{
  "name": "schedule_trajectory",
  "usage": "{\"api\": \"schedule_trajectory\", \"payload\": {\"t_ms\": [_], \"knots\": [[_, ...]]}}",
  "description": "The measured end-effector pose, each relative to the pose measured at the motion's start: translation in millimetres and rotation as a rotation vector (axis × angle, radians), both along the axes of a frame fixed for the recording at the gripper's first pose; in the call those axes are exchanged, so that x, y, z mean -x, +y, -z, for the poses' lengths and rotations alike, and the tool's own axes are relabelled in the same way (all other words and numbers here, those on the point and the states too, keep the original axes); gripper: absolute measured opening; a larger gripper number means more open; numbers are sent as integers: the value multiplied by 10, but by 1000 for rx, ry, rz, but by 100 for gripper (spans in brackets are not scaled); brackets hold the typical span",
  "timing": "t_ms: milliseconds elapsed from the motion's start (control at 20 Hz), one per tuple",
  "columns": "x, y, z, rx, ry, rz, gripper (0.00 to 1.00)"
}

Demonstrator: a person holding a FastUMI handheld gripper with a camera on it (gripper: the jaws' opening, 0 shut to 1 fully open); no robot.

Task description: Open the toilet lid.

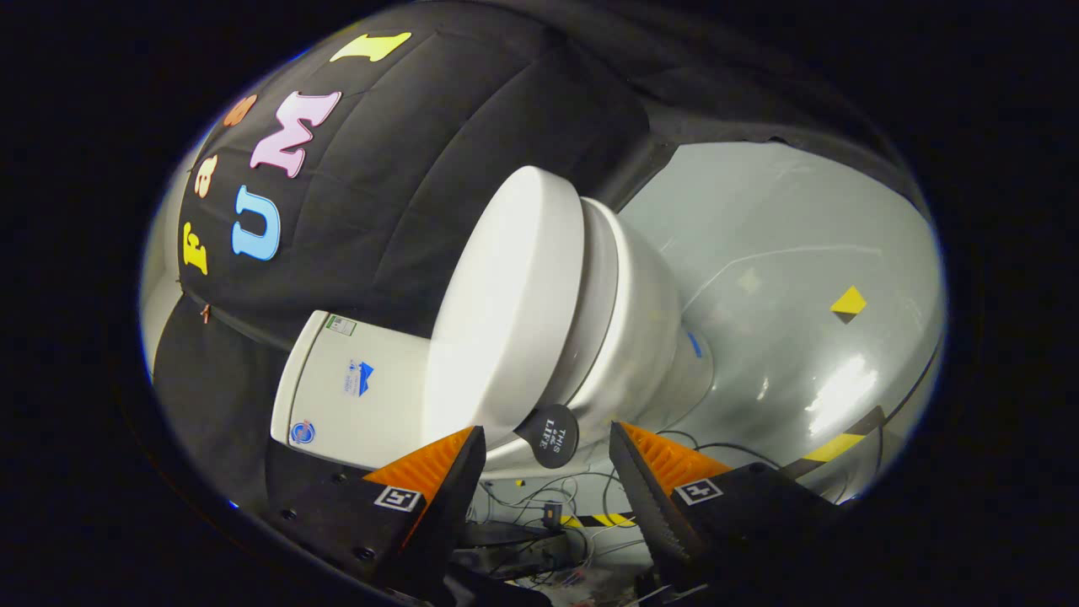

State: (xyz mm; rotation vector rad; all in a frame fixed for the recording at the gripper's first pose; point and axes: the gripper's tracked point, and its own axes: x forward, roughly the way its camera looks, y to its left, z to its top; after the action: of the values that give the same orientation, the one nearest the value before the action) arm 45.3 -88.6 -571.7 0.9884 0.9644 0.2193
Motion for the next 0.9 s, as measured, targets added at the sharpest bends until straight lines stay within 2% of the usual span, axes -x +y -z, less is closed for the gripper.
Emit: {"api": "schedule_trajectory", "payload": {"t_ms": [150, 250, 300, 400, 450, 500, 550, 600, 750, 900], "knots": [[-96, 107, 89, -15, 12, 6, 93], [-72, 176, 157, -13, 20, 4, 62], [-56, 169, 191, -8, 36, -3, 59], [-109, 131, 198, -43, 50, 29, 35], [-13, 105, 143, -56, 56, 53, 35], [-156, 223, 246, -66, 48, 43, 30], [-267, 235, 260, -100, 39, 86, 26], [-223, 229, 188, -109, 51, 82, 11], [-171, 302, 121, -63, 36, 53, 11], [-225, 294, -50, 9, 25, 71, 11]]}}
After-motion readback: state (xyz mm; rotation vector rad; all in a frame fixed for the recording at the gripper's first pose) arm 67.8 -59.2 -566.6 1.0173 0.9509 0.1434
